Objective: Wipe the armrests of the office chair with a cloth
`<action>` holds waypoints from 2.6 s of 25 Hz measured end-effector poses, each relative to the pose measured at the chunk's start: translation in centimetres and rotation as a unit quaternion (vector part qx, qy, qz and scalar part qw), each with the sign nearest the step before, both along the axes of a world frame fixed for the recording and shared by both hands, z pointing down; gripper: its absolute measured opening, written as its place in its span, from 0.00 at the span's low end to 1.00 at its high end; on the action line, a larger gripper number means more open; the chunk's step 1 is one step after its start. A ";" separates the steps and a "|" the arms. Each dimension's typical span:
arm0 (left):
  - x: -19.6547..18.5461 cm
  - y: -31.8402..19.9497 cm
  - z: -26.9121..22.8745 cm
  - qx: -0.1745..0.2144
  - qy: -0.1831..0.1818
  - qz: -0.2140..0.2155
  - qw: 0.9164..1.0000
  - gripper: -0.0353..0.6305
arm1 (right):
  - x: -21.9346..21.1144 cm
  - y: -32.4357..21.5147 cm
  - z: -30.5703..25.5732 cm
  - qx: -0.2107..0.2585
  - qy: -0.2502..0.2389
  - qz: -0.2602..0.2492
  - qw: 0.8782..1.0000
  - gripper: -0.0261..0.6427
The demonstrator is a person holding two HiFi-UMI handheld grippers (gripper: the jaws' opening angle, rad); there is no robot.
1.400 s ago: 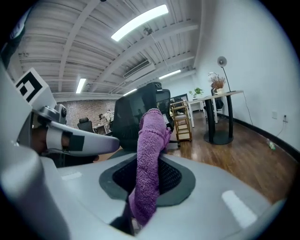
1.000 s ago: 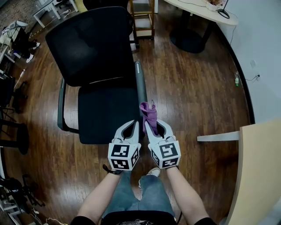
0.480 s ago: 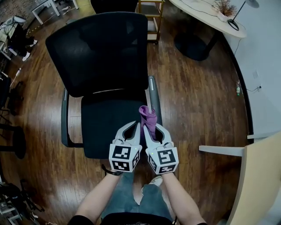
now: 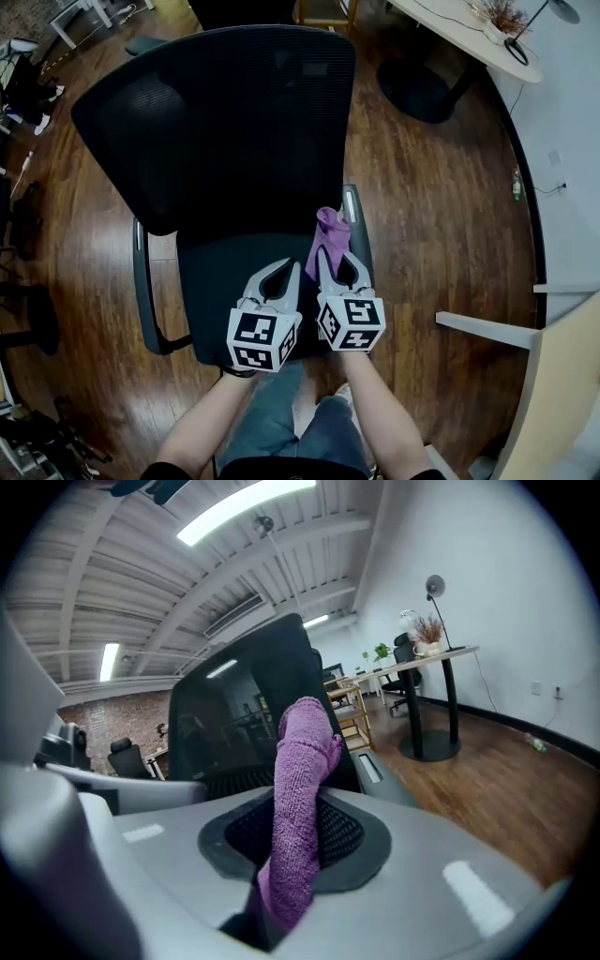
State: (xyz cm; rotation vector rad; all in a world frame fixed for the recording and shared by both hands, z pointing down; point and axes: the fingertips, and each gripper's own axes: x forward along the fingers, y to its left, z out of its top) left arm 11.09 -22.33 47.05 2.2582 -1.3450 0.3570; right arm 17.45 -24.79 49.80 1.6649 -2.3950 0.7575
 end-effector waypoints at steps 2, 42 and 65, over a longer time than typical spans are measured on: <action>-0.8 -1.2 0.4 -0.004 0.002 0.004 1.000 0.06 | -0.1 -1.7 1.2 -0.013 -0.003 0.020 1.000 0.15; 1.8 6.1 4.1 -0.029 -0.007 0.065 0.997 0.06 | 2.6 8.5 3.8 -0.039 -0.008 0.100 0.994 0.15; 2.8 17.7 6.2 -0.019 -0.006 0.060 0.998 0.06 | 4.1 21.0 7.1 -0.042 0.010 0.082 0.996 0.15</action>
